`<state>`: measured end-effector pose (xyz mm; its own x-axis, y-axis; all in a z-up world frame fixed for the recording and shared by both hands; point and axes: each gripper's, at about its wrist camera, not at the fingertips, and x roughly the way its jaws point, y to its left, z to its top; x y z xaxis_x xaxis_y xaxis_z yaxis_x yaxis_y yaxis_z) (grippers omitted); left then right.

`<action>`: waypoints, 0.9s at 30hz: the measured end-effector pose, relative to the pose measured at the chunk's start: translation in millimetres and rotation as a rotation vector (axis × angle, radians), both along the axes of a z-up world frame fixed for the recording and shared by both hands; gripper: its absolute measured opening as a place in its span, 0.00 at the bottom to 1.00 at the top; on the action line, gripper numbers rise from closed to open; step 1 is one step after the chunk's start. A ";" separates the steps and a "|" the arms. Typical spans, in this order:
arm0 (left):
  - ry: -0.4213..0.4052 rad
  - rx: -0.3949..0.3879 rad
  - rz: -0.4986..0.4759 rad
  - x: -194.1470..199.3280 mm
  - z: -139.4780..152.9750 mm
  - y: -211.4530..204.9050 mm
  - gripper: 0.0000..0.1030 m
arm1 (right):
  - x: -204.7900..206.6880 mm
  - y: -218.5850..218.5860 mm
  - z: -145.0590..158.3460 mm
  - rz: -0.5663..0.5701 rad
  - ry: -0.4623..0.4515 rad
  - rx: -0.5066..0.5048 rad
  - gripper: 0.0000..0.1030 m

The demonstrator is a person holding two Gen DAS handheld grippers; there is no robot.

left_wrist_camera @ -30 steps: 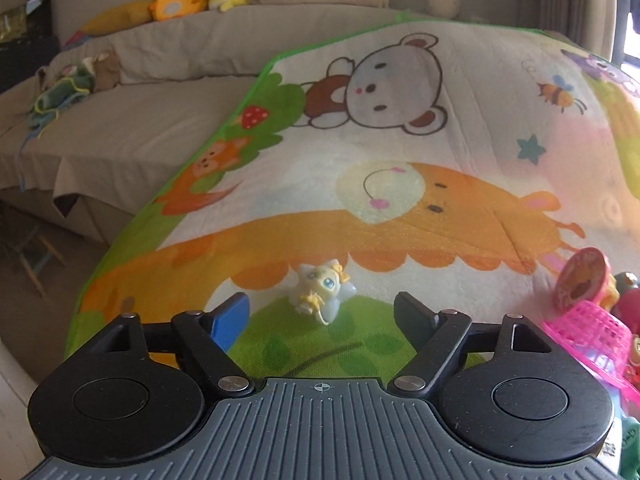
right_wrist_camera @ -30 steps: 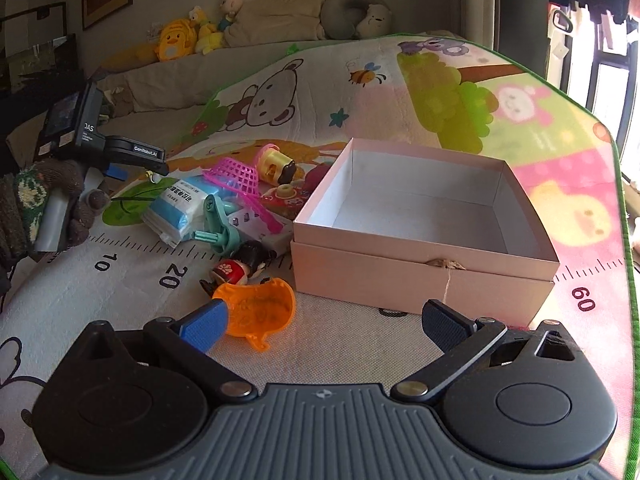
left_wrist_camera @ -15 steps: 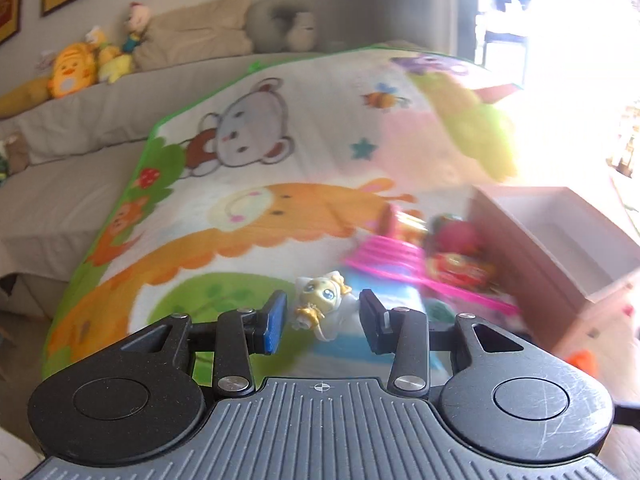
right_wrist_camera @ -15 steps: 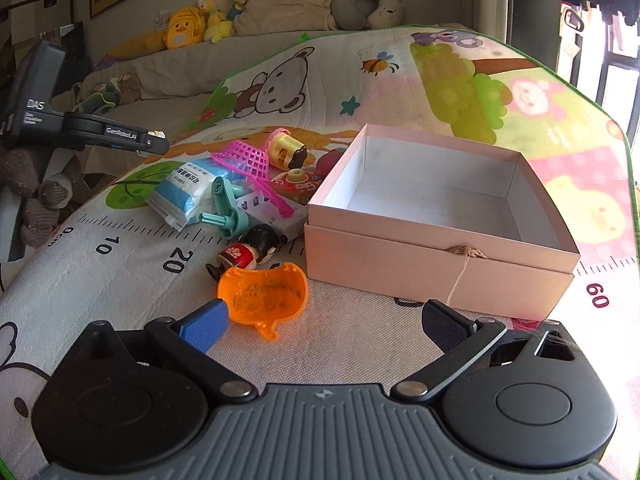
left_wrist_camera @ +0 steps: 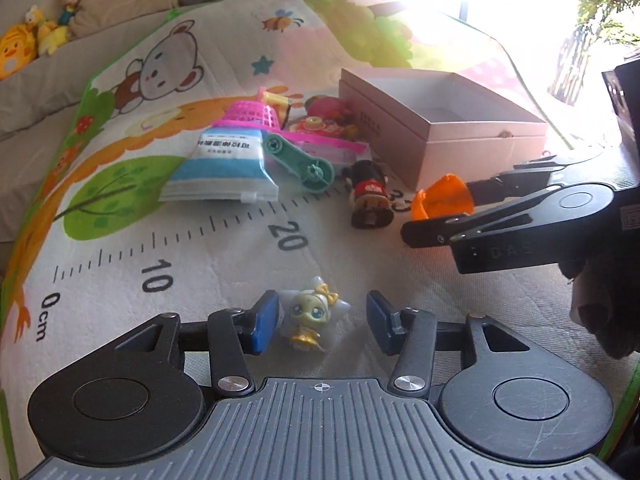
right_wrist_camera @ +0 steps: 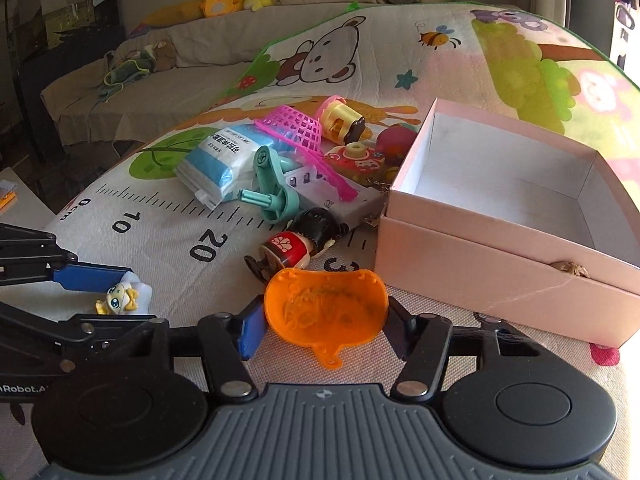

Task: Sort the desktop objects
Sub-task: 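Grasp orange pumpkin cup with right tool into pink box while left tool drops white figurine there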

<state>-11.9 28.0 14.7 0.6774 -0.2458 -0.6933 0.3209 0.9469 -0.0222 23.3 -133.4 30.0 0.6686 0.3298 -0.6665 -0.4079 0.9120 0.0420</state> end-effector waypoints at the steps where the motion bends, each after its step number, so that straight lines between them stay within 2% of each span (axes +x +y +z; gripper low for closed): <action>1: 0.001 0.007 0.009 -0.2 -0.6 -1.0 0.60 | -6.9 -4.0 3.1 0.003 -0.009 -0.003 0.59; 6: 0.009 0.028 0.037 1.1 -2.1 -4.4 0.58 | -48.9 -37.8 19.3 -0.026 -0.010 -0.048 0.59; 7: 0.005 0.030 0.037 0.9 -1.5 -5.4 0.46 | -57.3 -47.3 22.4 -0.041 -0.001 -0.058 0.59; 8: 0.002 0.034 0.034 0.8 -0.4 -7.8 0.40 | -65.6 -57.6 26.3 -0.058 0.007 -0.066 0.59; 11: -0.020 0.027 -0.002 -3.5 10.3 -16.9 0.40 | -88.8 -83.7 44.8 -0.103 0.004 -0.069 0.59; 13: -0.057 0.005 -0.053 -5.8 28.8 -28.1 0.40 | -102.1 -98.6 68.9 -0.128 -0.060 -0.067 0.59; 15: -0.135 -0.020 -0.110 -2.5 57.1 -44.4 0.40 | -107.1 -111.3 101.6 -0.158 -0.162 -0.052 0.59; 18: -0.261 -0.046 -0.159 16.3 96.1 -72.5 0.40 | -87.0 -126.7 150.6 -0.207 -0.294 0.003 0.59; 20: -0.311 -0.067 -0.173 36.4 109.3 -91.8 0.40 | -56.3 -134.3 167.3 -0.229 -0.309 0.054 0.59; 23: -0.320 -0.093 -0.163 77.0 107.9 -118.9 0.42 | 5.6 -142.0 167.7 -0.266 -0.230 0.143 0.59; 24: -0.316 -0.100 -0.151 88.0 103.2 -123.2 0.46 | 25.7 -144.2 162.4 -0.284 -0.201 0.174 0.59; 25: -0.304 -0.102 -0.139 95.7 98.0 -124.2 0.57 | 41.7 -145.8 156.9 -0.303 -0.179 0.194 0.61; 26: -0.284 -0.106 -0.116 100.5 93.7 -121.7 0.60 | 57.2 -145.9 148.7 -0.340 -0.154 0.205 0.70; 27: -0.259 -0.121 -0.094 101.8 89.7 -114.3 0.64 | 64.9 -146.5 141.1 -0.372 -0.146 0.210 0.75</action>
